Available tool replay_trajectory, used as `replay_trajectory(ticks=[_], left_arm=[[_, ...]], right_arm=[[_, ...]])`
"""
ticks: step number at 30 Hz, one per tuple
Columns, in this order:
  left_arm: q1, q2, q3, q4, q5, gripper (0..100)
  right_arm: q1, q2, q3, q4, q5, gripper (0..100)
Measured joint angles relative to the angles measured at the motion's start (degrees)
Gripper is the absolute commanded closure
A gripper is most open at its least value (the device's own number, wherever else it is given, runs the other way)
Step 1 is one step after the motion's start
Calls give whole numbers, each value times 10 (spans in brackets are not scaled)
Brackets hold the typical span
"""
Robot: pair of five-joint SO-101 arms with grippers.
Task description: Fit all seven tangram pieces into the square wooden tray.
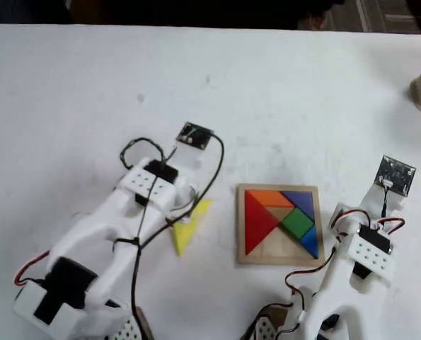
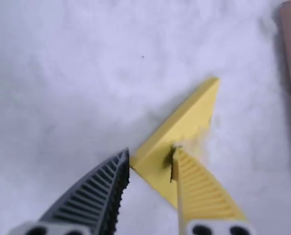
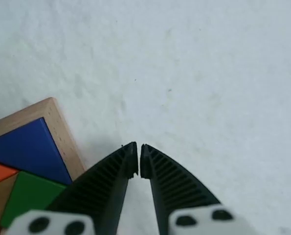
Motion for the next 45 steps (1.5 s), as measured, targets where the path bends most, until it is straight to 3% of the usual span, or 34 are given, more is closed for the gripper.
replay_trajectory(ticks=[13, 22, 36, 45], left_arm=[[75, 1, -15, -2, 0, 890], [144, 4, -59, 75, 0, 890], [209, 4, -66, 79, 0, 890], [273, 13, -108, 127, 0, 890]], right_arm=[[0, 0, 0, 0, 0, 982], [0, 0, 0, 0, 0, 982], [0, 0, 0, 0, 0, 982], [0, 0, 0, 0, 0, 982]])
